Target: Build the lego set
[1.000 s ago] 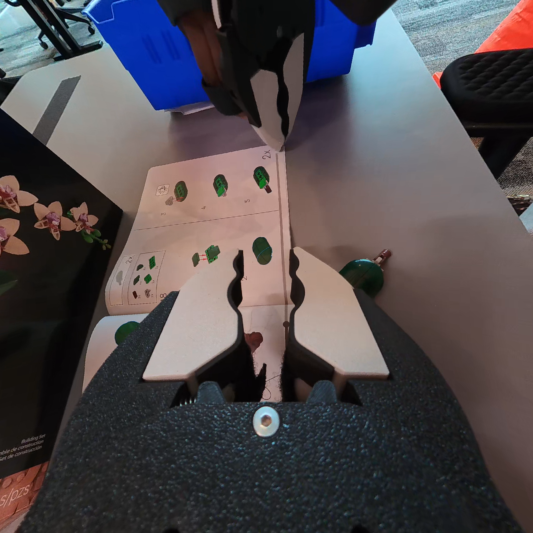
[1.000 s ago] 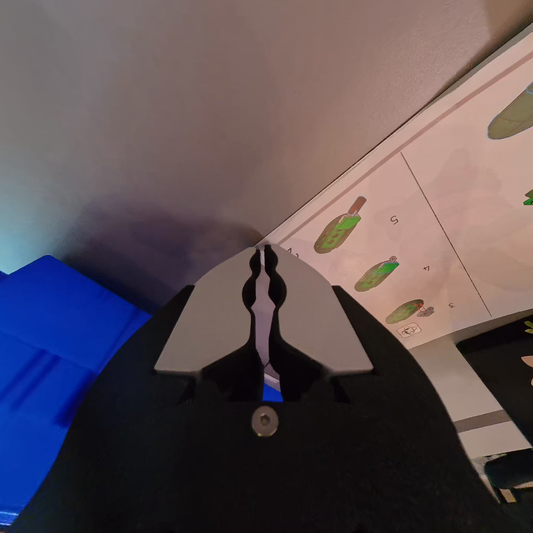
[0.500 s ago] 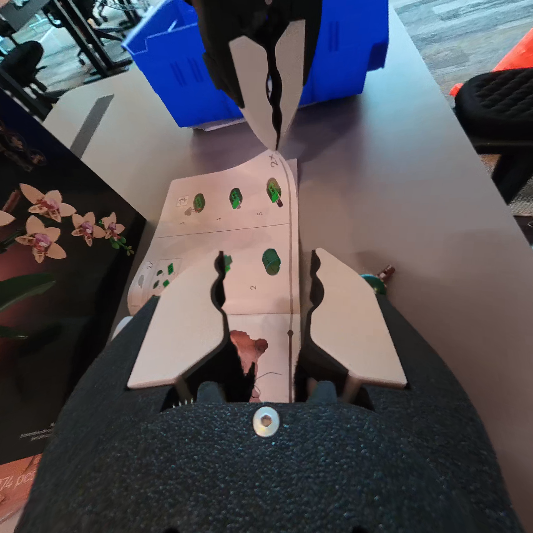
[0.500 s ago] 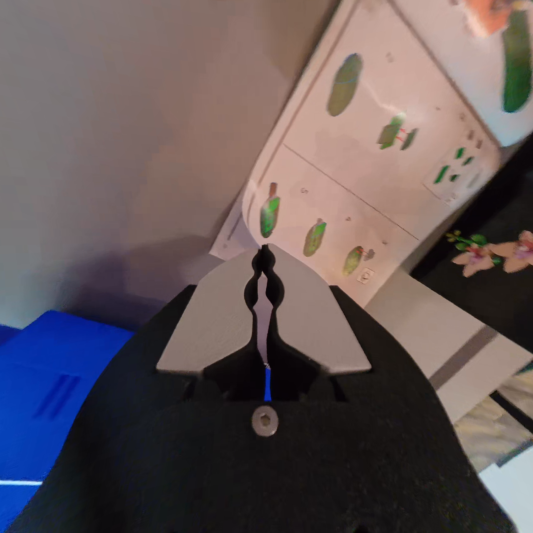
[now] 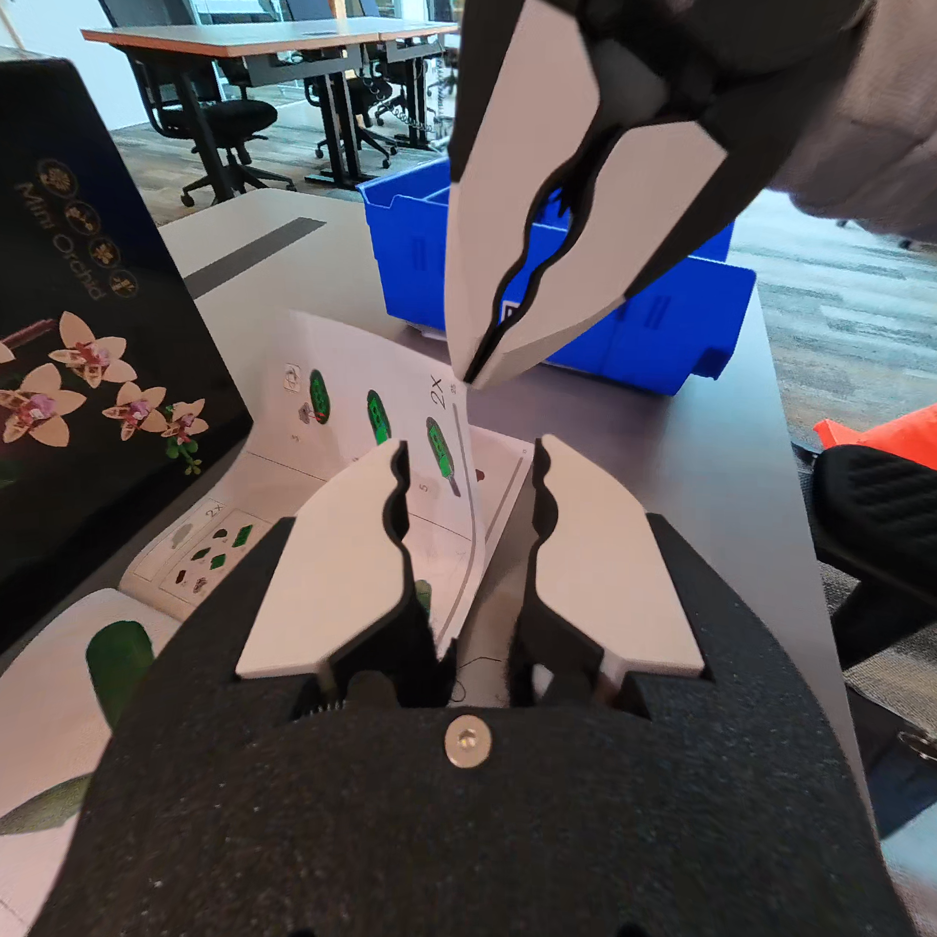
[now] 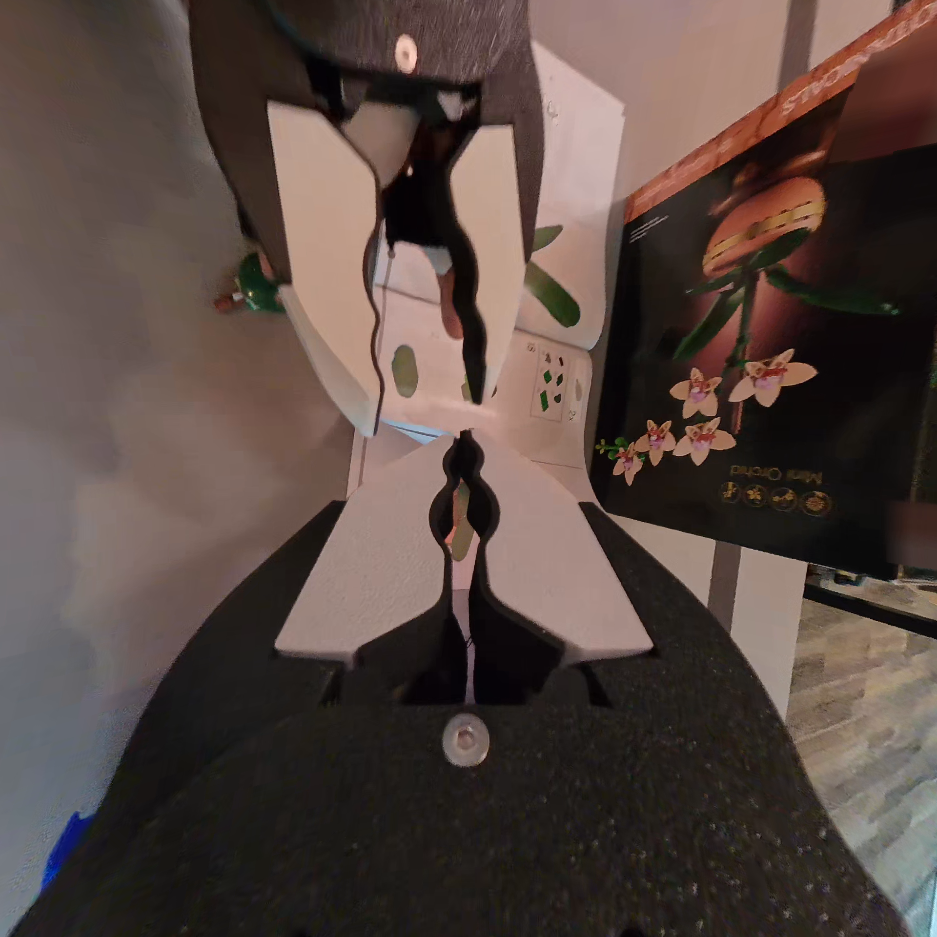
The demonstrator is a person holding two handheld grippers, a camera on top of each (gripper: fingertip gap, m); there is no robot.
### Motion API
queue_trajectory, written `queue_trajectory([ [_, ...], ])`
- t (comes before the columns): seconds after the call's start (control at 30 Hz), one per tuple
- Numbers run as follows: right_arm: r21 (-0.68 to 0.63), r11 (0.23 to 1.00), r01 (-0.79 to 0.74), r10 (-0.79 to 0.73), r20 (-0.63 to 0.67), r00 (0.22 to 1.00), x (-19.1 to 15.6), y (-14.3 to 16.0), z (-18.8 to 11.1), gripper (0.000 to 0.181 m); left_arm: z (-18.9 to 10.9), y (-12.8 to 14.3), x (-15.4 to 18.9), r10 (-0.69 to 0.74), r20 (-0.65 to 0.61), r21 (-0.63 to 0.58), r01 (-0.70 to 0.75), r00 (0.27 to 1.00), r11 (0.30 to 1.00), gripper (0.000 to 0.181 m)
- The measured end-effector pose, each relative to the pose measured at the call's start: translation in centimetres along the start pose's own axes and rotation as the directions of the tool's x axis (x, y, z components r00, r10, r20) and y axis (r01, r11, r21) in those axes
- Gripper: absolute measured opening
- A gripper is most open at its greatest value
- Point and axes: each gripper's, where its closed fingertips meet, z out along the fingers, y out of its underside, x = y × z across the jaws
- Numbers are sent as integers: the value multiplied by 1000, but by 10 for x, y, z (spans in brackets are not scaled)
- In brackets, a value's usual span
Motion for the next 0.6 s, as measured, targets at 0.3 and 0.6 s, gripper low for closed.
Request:
queue_trajectory([
  [0.3, 49, 999, -24, 27, -57, 998, 3, -24, -7, 0, 8, 2, -9, 88, 114, -17, -86, 990, 996, 26],
  [0.6, 116, 991, -66, 79, -113, 990, 4, -35, -15, 0, 2, -2, -8, 83, 87, 24, -85, 993, 996, 0],
])
